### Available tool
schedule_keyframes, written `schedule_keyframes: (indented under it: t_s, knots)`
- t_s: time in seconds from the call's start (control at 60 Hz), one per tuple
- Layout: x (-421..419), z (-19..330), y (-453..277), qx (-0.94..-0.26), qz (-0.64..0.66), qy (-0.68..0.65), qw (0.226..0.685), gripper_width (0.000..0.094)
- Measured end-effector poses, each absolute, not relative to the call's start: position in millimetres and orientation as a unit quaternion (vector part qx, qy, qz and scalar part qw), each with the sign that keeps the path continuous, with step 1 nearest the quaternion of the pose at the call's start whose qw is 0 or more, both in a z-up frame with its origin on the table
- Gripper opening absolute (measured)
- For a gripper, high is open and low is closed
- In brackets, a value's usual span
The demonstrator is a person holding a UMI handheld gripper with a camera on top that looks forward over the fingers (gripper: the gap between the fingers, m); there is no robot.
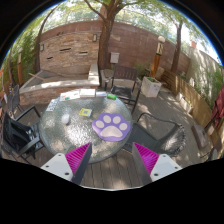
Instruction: Arrange mouse
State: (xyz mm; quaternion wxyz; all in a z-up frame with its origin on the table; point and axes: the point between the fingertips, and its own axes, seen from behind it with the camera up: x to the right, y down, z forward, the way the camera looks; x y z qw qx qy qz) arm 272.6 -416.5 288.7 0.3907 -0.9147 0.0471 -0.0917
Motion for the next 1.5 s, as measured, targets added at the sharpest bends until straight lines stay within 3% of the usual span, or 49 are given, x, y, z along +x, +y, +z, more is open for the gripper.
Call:
schedule_keyframes:
  t_s: [0.183,0.45,0.75,0.983,1.133,1.233,1.433,1.5]
  knots:
    - [271,257,-426,-0.925,-0.088,0.043,0.367,0.0822]
    - [179,136,-408,-0.947,-0.035,0.01,0.32,0.0827]
    - [38,55,-211,-0.919,0.019,-0.038,0.393,0.0823]
    - [5,12,-70,-0.91,0.012,-0.026,0.414,0.0835]
    - [4,-11,-37,-0.915,0.0,-0.033,0.402,0.0714]
    - [4,-20,-33,-0.917,0.006,-0.033,0.397,0.0504]
    - [-1,-16,-38,-0.92,0.019,-0.056,0.387,0.0368]
    - [-8,2,-37,-0.914,0.029,-0.07,0.399,0.0359]
